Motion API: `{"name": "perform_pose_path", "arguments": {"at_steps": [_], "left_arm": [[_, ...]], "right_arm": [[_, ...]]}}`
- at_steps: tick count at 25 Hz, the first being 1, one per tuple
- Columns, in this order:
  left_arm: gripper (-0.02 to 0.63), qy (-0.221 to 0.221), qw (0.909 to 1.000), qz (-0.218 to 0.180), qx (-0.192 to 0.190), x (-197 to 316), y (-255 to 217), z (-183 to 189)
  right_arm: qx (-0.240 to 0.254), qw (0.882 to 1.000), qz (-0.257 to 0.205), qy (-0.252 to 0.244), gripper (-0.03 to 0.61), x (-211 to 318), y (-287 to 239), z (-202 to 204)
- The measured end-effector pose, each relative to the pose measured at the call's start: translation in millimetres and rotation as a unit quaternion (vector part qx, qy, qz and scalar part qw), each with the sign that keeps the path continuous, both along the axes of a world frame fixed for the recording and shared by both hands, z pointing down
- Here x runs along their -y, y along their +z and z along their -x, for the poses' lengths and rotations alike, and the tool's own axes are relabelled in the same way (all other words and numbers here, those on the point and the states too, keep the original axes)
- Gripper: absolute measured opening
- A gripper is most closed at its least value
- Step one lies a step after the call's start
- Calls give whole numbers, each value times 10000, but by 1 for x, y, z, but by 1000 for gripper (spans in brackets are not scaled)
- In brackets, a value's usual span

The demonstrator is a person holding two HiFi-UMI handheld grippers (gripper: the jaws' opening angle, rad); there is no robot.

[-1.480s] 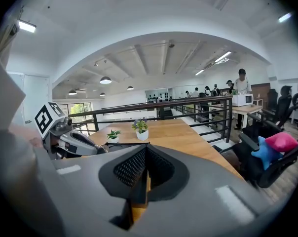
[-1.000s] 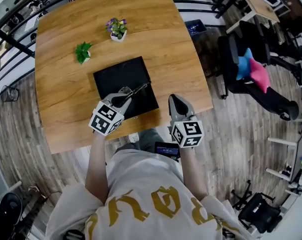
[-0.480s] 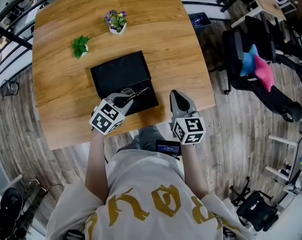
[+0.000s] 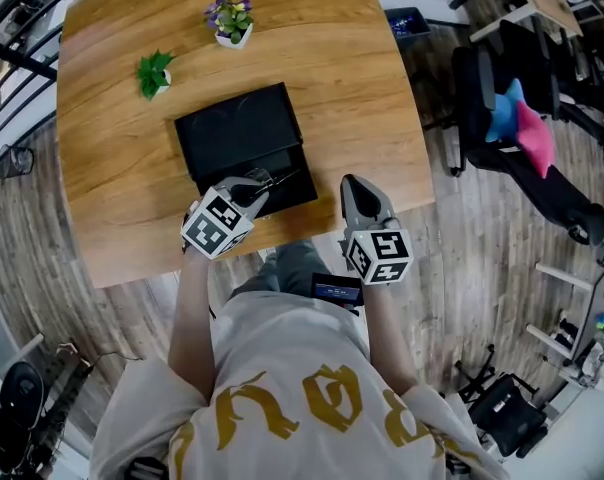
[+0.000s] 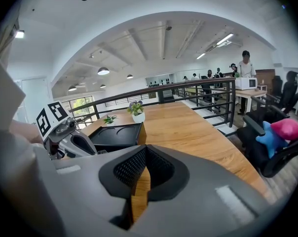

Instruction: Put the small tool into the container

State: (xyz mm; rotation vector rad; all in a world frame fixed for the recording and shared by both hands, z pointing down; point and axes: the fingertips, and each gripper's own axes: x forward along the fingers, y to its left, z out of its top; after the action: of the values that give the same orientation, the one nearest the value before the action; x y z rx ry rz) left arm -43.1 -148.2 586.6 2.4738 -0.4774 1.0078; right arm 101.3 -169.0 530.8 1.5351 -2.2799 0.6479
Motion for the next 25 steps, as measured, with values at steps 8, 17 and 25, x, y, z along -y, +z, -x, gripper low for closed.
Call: {"name": "perform_pose_path", "arguments": {"at_steps": [8, 17, 25], "left_arm": [[8, 86, 9996, 230, -108, -3, 6, -3], [9, 172, 9991, 370, -147, 0, 15, -6], [9, 297, 9978, 526, -274, -3, 17, -9]], "right_arm": [[33, 9999, 132, -80, 25, 3, 11, 2], [20, 9997, 149, -177, 25, 10, 16, 8], [106, 9997, 196, -139, 25, 11, 19, 7]]}}
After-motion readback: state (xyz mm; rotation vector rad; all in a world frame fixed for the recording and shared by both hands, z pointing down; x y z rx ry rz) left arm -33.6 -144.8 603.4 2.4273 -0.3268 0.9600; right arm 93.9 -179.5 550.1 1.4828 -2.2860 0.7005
